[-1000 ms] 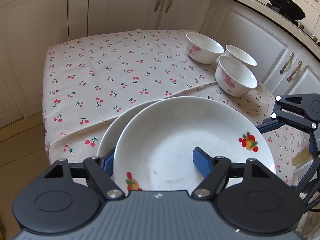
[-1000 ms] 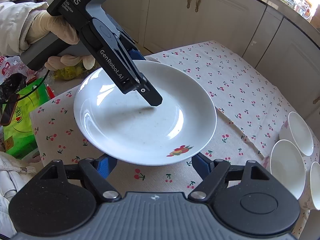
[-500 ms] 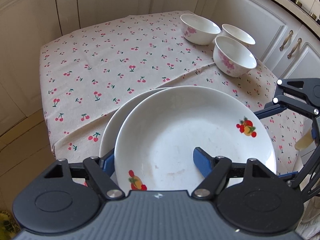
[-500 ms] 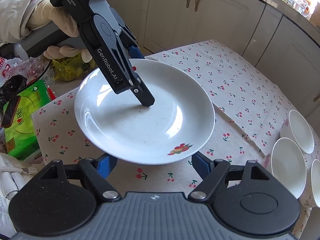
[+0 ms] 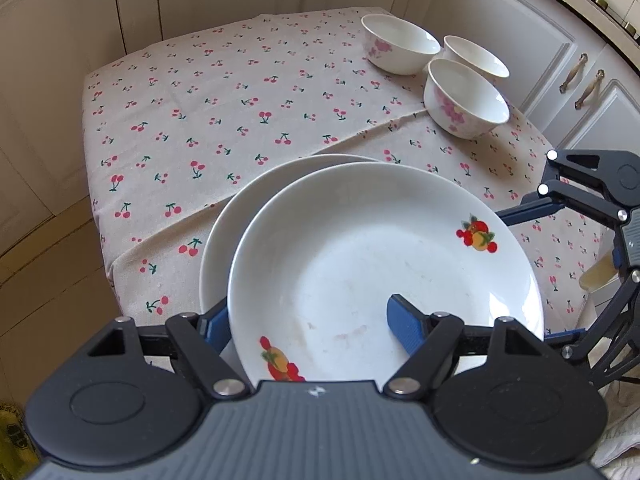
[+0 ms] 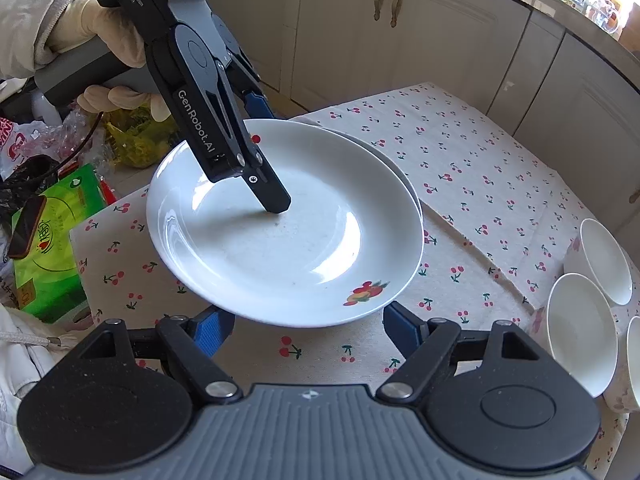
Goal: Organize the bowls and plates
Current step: 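Lower the held plate onto the stacked plates with the left gripper, then open the left gripper and pull it back from the plate stack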
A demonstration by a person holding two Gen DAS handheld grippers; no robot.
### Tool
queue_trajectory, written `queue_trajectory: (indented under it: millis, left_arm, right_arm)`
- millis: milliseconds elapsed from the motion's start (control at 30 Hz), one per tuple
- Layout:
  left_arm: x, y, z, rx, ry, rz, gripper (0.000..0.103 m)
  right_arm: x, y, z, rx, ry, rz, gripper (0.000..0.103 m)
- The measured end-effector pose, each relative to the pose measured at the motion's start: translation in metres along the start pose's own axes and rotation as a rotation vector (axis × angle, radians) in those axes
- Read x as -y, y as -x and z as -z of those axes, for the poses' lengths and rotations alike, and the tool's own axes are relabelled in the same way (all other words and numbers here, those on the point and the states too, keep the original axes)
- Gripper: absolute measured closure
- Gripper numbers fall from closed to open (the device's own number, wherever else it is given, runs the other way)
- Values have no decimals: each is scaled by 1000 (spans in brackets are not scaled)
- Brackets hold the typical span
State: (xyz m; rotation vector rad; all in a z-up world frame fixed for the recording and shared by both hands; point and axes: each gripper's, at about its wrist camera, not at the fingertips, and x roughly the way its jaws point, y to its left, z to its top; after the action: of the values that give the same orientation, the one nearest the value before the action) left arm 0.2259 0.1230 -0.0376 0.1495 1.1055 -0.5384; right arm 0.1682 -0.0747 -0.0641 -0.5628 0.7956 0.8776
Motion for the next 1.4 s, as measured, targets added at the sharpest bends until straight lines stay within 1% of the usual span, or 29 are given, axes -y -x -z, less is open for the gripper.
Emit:
queue_trajectory:
  millis: [133, 500, 633, 1000, 1167, 1400]
  left_arm:
    - [-2, 3, 1, -6, 24, 10, 24]
    - [-5, 10, 2, -12, 51, 21, 23]
    - [-4, 11, 2, -11, 51, 19, 20]
    - [-5, 16, 3, -7, 65, 16, 17]
    - [-8, 17, 4, 5, 90, 33, 15]
    - [-7, 18, 4, 9, 105, 18, 14]
  right_arm:
    - [1, 0, 0, 4, -4, -3, 18]
    - [1, -1, -1, 12, -12, -2, 18]
    - [0, -3, -1, 12, -7, 0, 16]
    - [-2, -6, -2, 21, -9, -15, 16]
    - [-1, -6, 0, 26, -13, -17, 16]
    - [1, 2, 6, 50, -48, 2, 12]
